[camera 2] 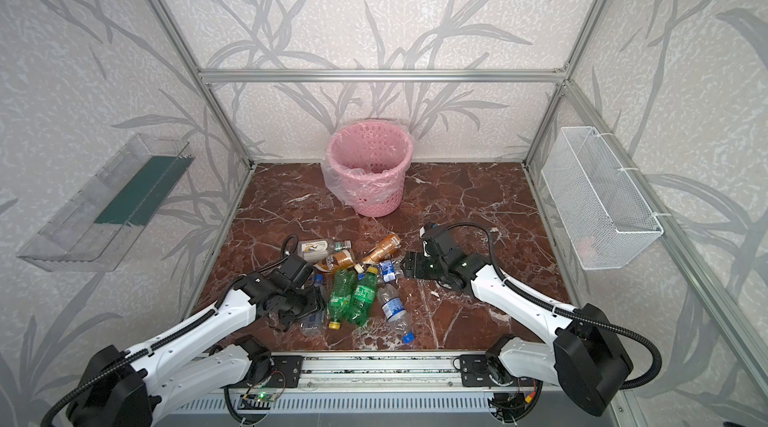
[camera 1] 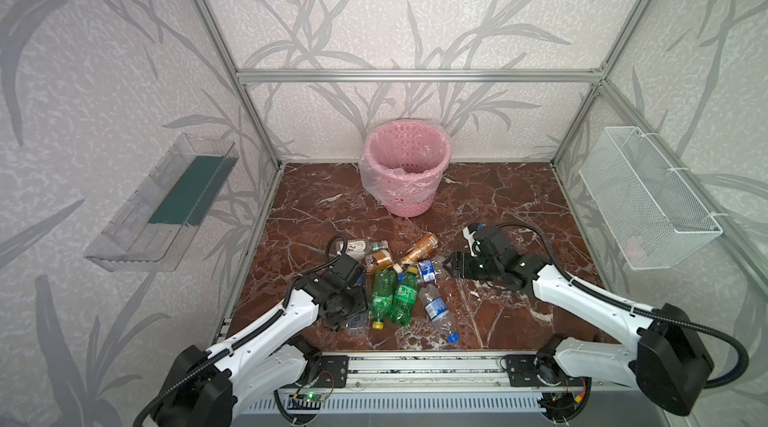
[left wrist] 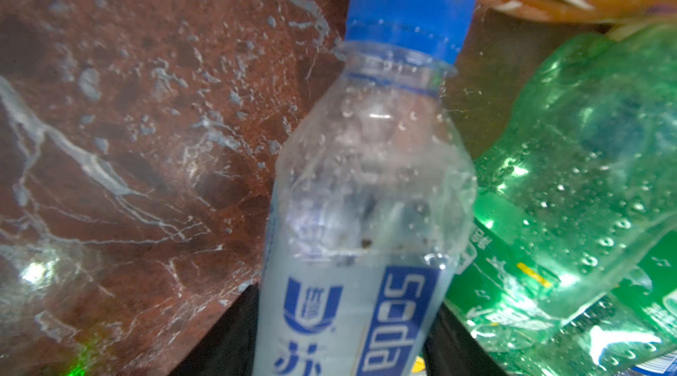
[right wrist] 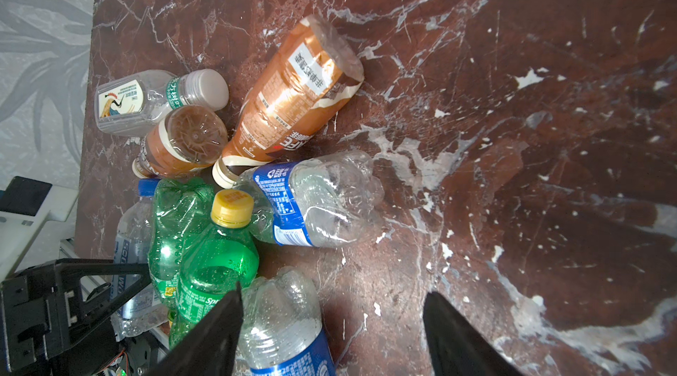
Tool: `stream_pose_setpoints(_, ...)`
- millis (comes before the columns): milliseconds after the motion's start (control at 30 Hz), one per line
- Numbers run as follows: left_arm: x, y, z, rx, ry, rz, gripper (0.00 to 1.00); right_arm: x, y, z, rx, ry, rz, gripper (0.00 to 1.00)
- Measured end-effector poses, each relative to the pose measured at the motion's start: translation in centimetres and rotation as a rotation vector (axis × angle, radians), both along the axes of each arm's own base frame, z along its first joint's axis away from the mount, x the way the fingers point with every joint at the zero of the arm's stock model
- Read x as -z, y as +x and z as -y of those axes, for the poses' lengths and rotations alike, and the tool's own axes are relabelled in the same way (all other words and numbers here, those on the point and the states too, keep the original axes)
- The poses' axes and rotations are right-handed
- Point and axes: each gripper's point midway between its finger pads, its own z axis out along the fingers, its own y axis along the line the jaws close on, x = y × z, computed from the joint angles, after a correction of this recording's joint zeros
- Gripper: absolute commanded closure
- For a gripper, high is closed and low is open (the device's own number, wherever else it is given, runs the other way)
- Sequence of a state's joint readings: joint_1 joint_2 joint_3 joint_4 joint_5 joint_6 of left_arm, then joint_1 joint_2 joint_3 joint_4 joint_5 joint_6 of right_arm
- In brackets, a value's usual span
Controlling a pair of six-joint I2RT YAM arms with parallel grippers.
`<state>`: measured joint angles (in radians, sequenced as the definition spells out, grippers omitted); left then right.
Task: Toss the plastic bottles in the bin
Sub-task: 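Lower the left gripper onto the blue-capped soda water bottle, then close the left gripper around the soda water bottle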
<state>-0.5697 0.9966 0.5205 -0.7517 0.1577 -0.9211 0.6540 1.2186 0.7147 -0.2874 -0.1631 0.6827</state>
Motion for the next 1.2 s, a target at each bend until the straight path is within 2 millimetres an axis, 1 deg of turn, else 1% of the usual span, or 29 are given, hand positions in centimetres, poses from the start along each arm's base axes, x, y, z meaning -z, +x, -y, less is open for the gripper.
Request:
stream_pose_setpoints(333, -0.3, 0.0, 0.1, -0.011, -0.012, 0.01, 0.47, -0.1, 0.1, -0.1, -0.002, 0.006, 0.004, 0.23)
stream_pose_setpoints(567, -0.5, -0.2, 0.2, -0.006, -0.017, 0.014, 0.48, 0.0, 0.2, -0.2, -0.002, 0.007, 0.005, 0.23)
stream_pose_setpoints(733, -0.7, -0.5, 0.1, -0.004, -0.015, 0.016, 0.51, 0.0, 0.2, -0.2, -0.002, 0.007, 0.005, 0.23)
stream_pose_setpoints(867, -1.0, -0.7, -0.1, -0.007, -0.015, 0.021, 0.52, 0.0, 0.2, -0.2, -0.002, 0.008, 0.005, 0.23)
stream_pose_setpoints(967, -1.2, -0.7, -0.1, -0.009, -0.016, 0.029, 0.53, -0.1, 0.2, -0.2, -0.002, 0.01, 0.009, 0.23)
stream_pose_setpoints(1200, -2.7, -0.1, 0.0, -0.012, -0.027, 0.069, 0.53, 0.1, 0.2, -0.2, -0.002, 0.011, 0.009, 0.23)
